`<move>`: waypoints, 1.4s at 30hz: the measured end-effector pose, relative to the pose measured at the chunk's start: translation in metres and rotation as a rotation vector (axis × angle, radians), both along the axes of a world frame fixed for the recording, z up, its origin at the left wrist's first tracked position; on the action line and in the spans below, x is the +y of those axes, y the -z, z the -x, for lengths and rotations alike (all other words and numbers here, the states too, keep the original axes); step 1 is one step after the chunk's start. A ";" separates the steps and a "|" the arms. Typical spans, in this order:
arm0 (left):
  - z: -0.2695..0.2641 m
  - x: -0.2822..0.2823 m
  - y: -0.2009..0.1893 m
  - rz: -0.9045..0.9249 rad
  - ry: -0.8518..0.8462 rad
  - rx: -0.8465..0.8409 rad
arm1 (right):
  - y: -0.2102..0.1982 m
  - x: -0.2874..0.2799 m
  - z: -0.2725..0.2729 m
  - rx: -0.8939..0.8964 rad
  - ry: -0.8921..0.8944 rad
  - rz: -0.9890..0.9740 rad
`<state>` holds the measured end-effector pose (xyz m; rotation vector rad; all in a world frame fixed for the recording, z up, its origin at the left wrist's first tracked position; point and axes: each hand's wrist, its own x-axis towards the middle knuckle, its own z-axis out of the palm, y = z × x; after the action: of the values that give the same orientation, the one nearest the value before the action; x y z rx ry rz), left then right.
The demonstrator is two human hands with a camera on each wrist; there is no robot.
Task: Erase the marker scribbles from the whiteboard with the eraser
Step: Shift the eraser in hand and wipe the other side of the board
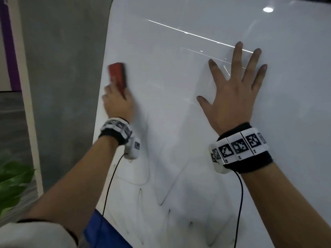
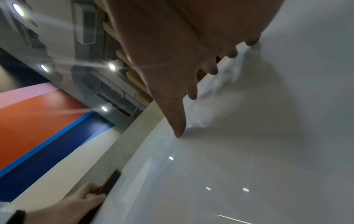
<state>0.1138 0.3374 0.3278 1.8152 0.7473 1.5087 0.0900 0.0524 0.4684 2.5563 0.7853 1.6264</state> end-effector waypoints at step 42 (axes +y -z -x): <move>0.028 -0.022 0.117 0.417 0.143 0.221 | 0.017 0.007 0.000 -0.007 0.049 -0.013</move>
<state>0.0855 0.3156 0.2112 1.6852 0.9365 0.9821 0.0900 0.0595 0.4515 2.5555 0.7083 1.6312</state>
